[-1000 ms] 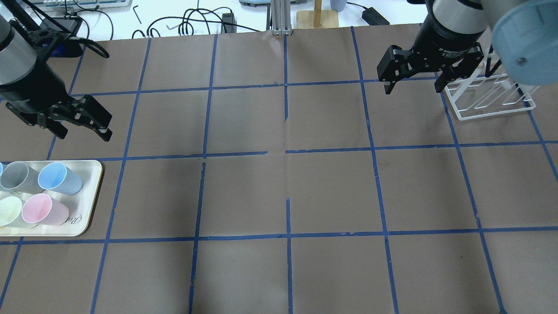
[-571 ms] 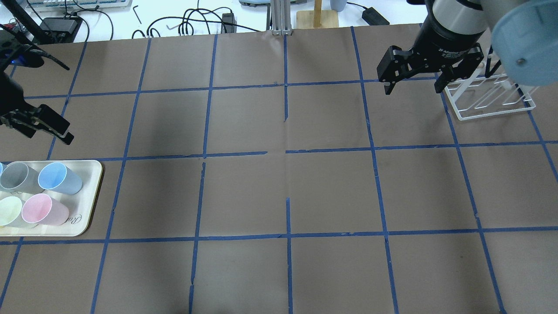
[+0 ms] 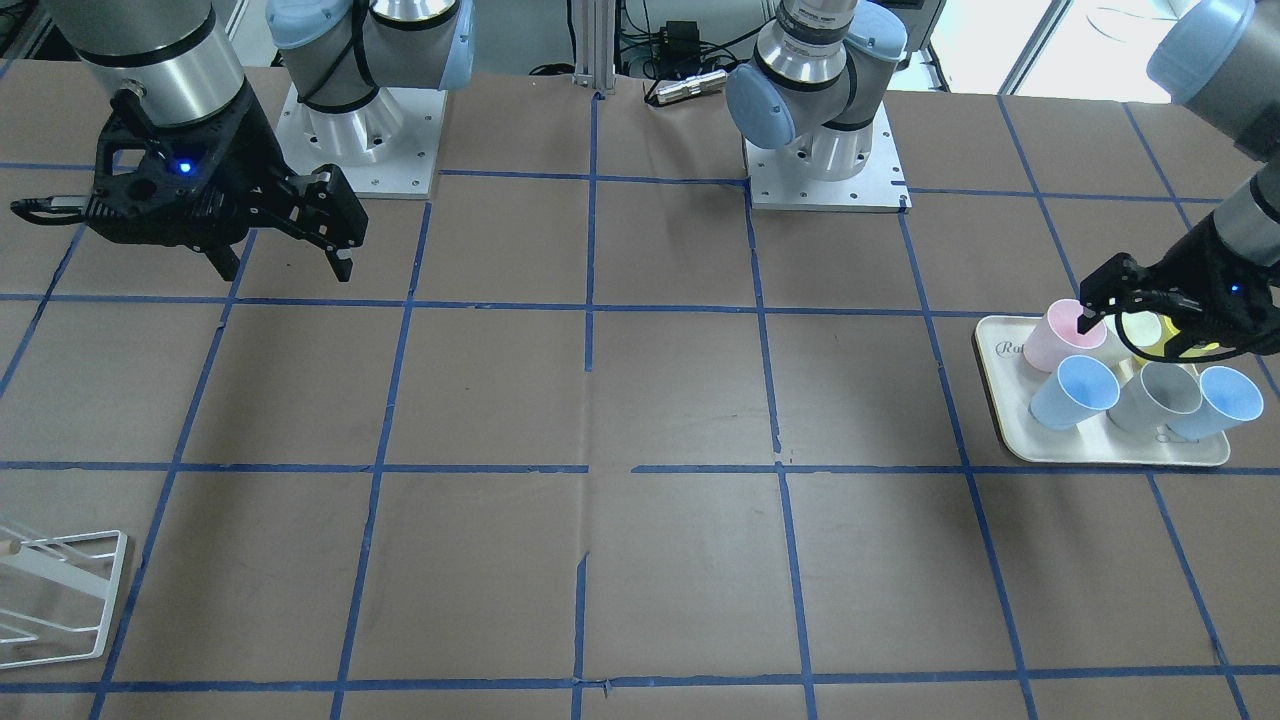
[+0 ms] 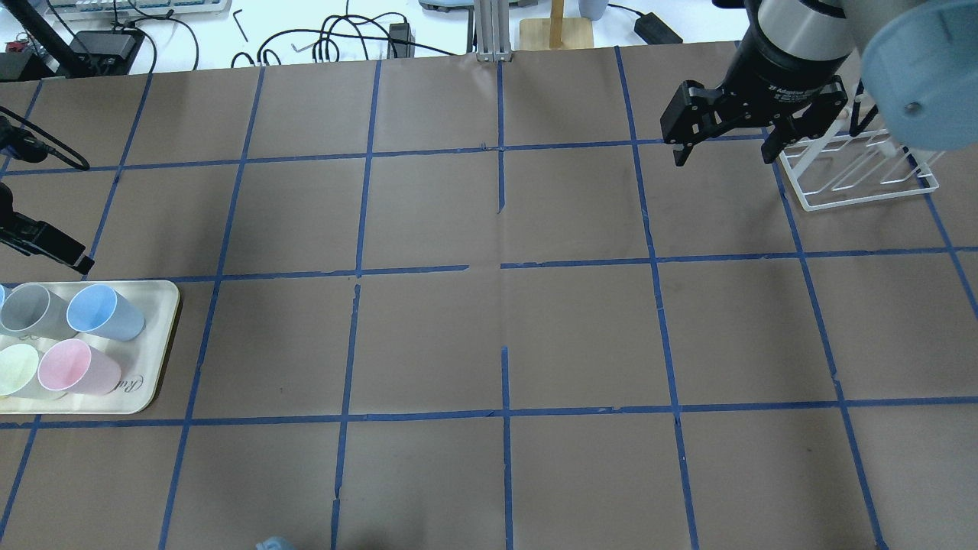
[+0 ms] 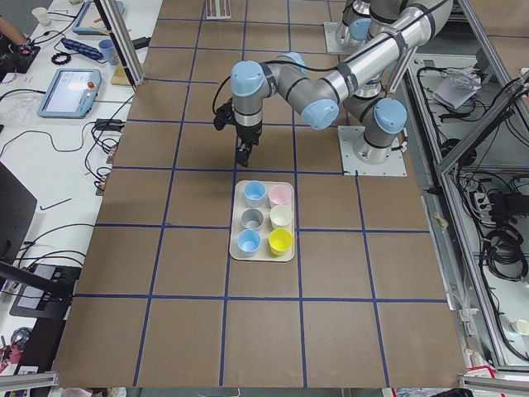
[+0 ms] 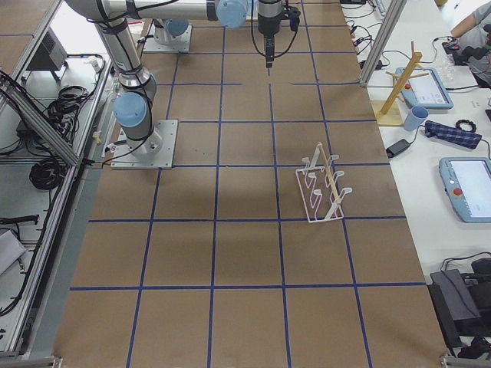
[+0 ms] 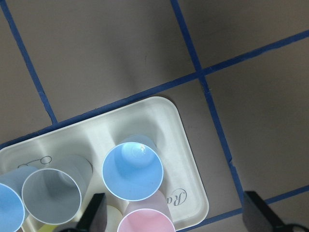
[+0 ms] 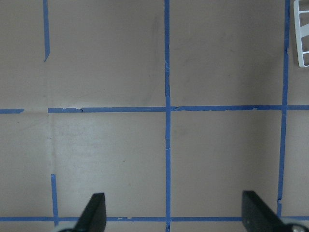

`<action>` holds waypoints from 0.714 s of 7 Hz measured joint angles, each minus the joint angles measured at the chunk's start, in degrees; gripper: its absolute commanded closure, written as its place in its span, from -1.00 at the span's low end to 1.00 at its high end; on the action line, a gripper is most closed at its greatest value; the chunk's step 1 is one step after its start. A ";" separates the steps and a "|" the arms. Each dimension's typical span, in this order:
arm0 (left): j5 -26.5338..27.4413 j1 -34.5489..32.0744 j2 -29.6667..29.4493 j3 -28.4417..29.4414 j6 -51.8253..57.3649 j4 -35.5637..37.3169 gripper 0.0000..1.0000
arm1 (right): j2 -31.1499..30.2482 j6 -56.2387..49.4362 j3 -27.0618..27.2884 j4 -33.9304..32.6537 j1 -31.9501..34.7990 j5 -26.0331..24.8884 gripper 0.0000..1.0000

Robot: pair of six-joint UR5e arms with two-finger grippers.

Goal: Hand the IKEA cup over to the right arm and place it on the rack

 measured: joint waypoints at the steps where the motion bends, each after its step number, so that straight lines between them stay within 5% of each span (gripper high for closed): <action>1: -0.05 0.96 -2.39 -0.12 1.46 2.87 -0.57 | 0.00 0.00 0.00 0.03 0.00 0.00 -1.00; 5: -0.07 4.37 -9.47 -0.13 8.24 8.42 -0.50 | 0.00 0.00 0.00 0.01 0.00 0.00 -1.00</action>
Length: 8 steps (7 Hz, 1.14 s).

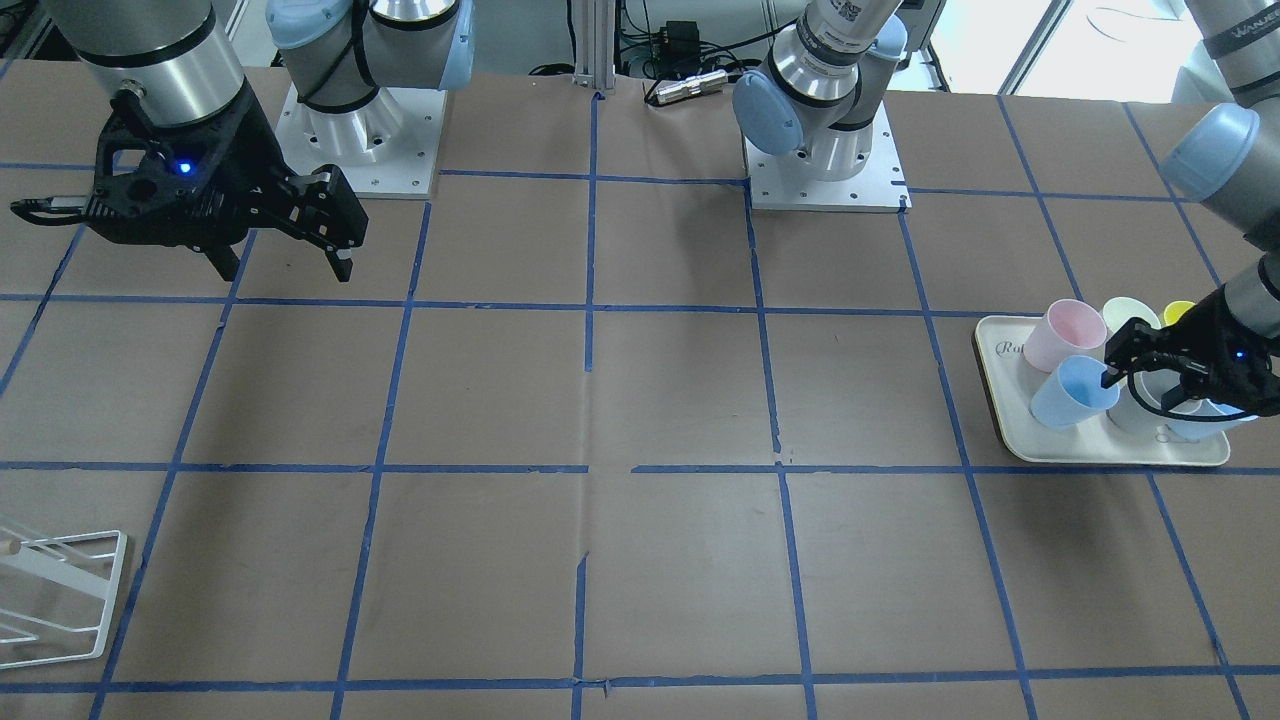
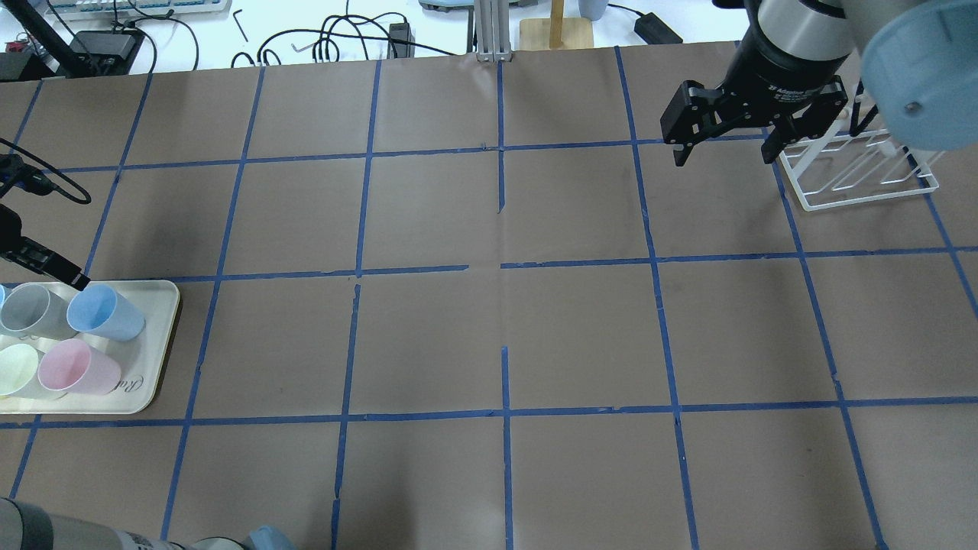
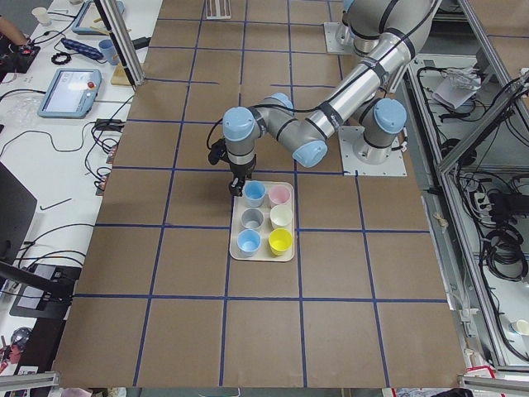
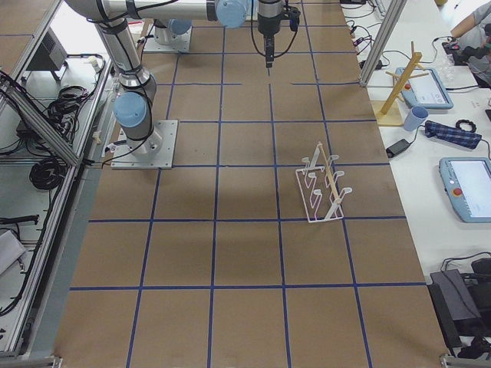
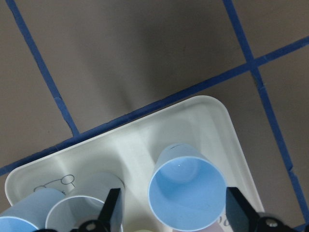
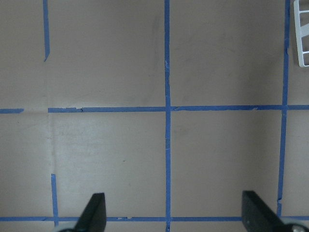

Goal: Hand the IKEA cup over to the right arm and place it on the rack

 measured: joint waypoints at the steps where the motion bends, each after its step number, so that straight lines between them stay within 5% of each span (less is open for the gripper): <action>1: 0.17 0.28 -0.89 -0.02 0.14 -0.01 -0.50 | 0.00 0.00 0.00 0.01 0.00 0.00 -1.00; 4: 1.84 0.42 -2.59 -0.09 0.10 -0.77 -0.49 | 0.00 0.00 0.00 0.06 0.00 0.00 -1.00; 6: 2.50 0.35 -3.79 -0.10 0.02 -1.25 -0.26 | 0.00 0.00 0.00 0.06 0.00 0.00 -1.00; 8: 2.65 0.16 -4.46 -0.08 -0.05 -2.38 0.98 | -0.02 0.00 0.00 0.08 0.00 0.00 -1.00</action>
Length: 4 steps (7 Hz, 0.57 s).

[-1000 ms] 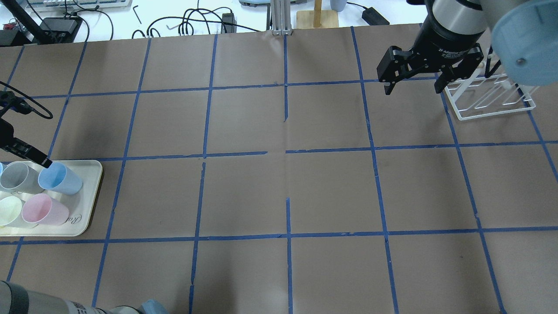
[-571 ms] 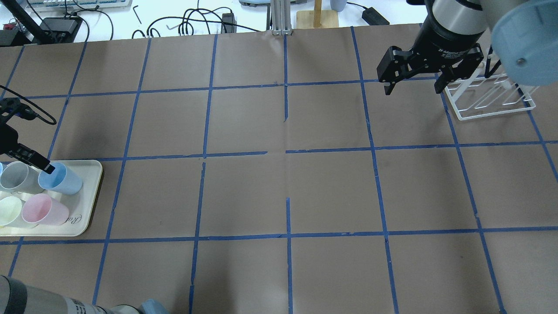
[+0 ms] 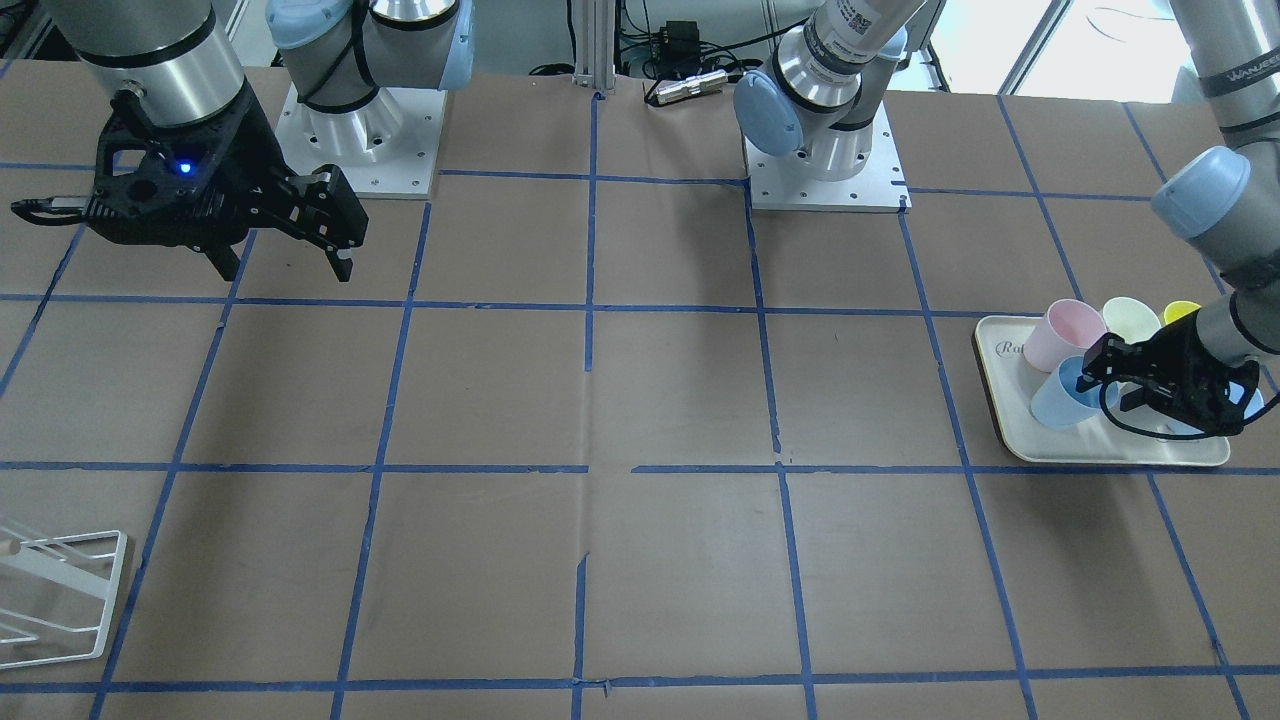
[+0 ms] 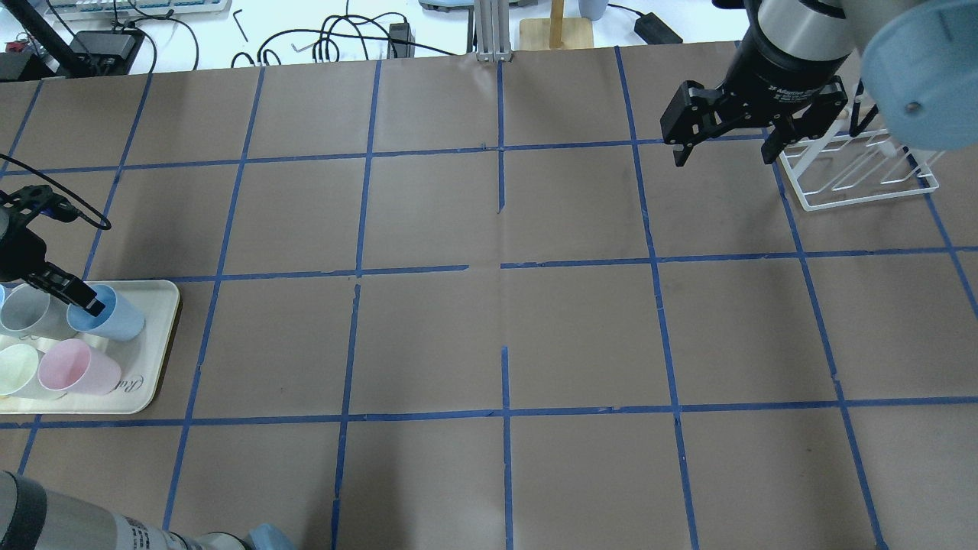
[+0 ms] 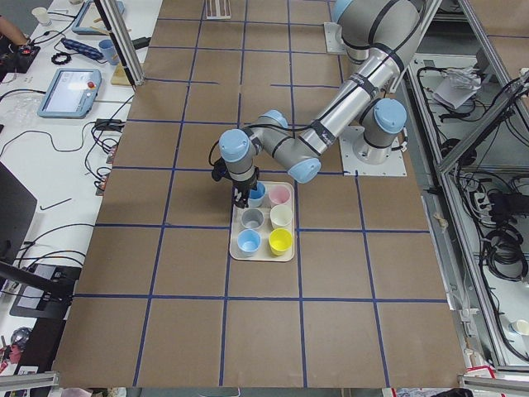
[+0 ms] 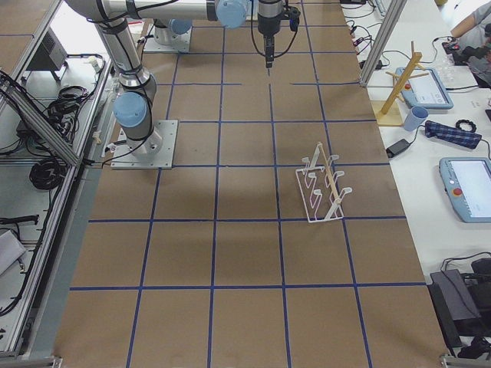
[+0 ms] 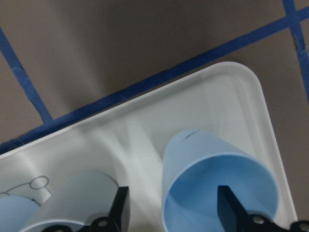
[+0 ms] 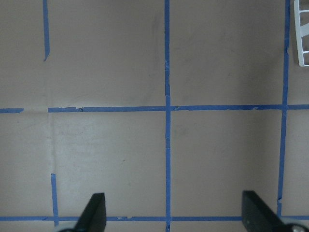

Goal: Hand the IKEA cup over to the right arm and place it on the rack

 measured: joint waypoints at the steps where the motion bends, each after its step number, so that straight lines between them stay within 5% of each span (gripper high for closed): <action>1: 0.00 -0.03 -0.12 0.02 -0.01 -0.54 1.00 | -0.02 0.00 0.00 0.00 0.00 0.00 -1.00; 4: -0.18 -0.09 0.14 0.88 -0.23 -4.13 1.00 | 0.01 0.00 0.00 0.08 0.00 0.00 -1.00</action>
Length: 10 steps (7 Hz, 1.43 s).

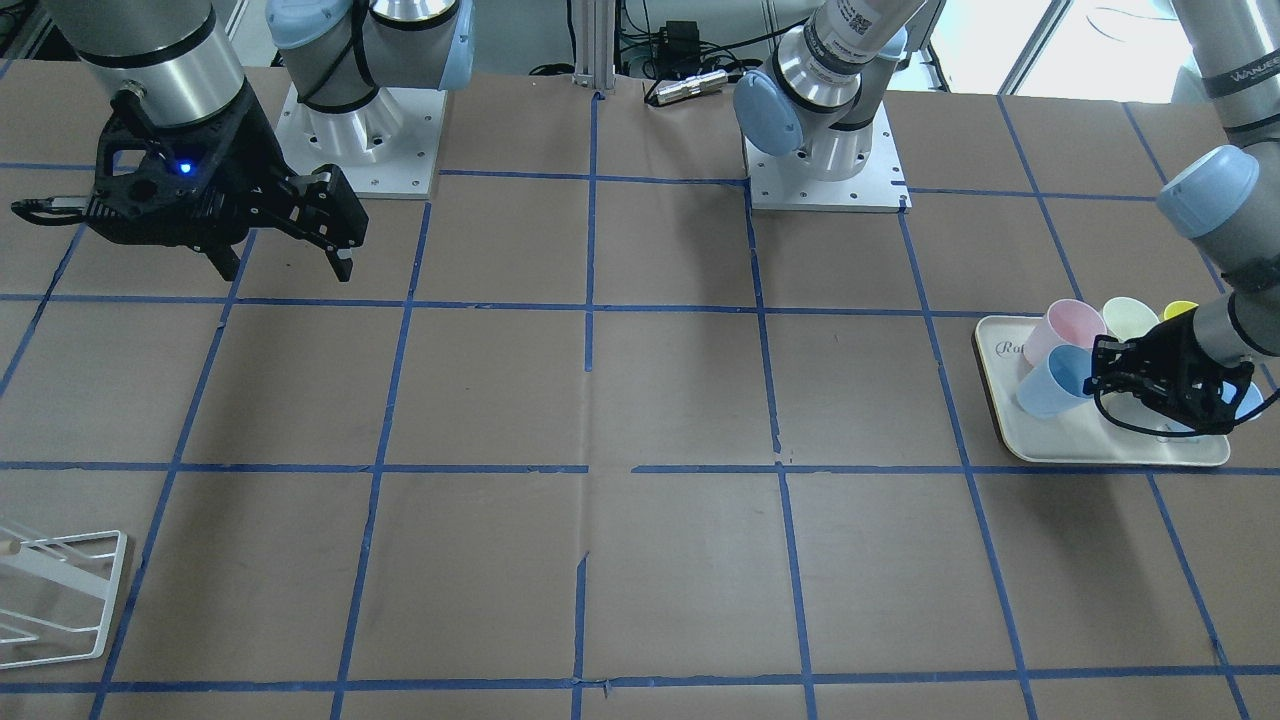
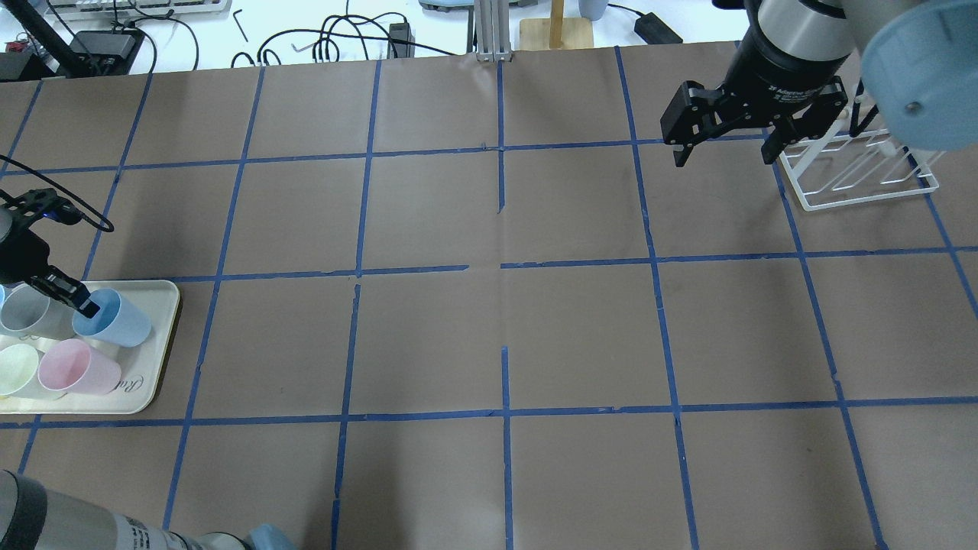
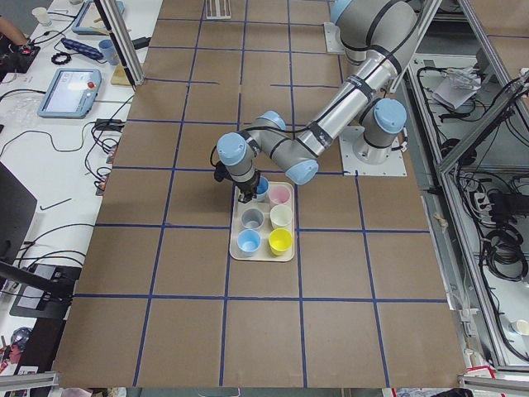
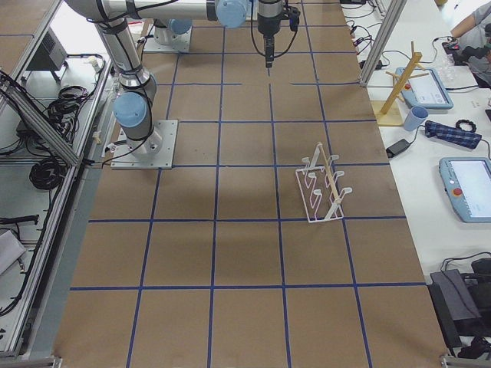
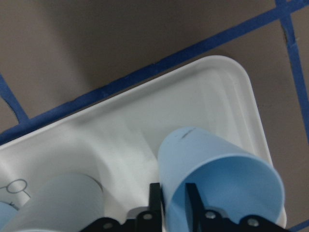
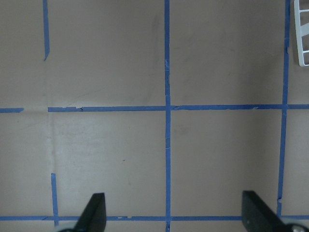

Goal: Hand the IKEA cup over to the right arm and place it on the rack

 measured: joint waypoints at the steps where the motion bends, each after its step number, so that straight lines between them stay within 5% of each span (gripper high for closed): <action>1: -0.26 -0.17 0.59 0.48 -0.29 -1.08 1.00 | 0.00 0.00 0.00 0.00 0.00 0.00 -1.00; 5: -5.34 -6.85 6.28 7.69 -14.88 -13.32 1.00 | -1.89 -0.67 0.00 0.20 0.00 0.15 -1.00; 10: -14.91 -27.20 12.73 5.19 -42.04 -17.13 1.00 | -2.12 -4.57 0.59 2.21 -0.01 1.11 -1.00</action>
